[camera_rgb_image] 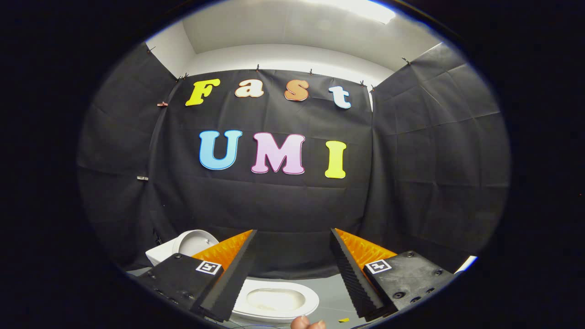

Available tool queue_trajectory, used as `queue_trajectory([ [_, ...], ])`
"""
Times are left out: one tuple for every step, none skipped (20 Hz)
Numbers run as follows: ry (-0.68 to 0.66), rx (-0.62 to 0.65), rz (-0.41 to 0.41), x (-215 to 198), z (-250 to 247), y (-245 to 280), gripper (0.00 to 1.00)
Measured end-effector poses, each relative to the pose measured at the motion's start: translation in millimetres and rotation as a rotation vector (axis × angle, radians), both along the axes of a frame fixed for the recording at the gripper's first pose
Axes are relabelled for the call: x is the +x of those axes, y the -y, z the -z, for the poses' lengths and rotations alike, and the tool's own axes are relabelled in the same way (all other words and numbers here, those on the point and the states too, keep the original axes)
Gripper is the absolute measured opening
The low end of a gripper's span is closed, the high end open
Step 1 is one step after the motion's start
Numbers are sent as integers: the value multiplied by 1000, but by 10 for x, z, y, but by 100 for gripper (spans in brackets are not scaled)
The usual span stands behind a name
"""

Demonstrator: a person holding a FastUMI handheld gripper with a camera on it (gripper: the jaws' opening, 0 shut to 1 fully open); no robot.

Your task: Open the toilet lid.

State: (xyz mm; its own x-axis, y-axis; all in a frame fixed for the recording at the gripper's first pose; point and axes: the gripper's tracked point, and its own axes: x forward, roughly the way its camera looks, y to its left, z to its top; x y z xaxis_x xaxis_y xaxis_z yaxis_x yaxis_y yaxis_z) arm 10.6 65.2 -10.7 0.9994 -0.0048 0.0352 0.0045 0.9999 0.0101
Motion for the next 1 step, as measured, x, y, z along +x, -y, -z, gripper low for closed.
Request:
queue_trajectory([
  [1, 2, -2, -5, -3, -6, 98],
])
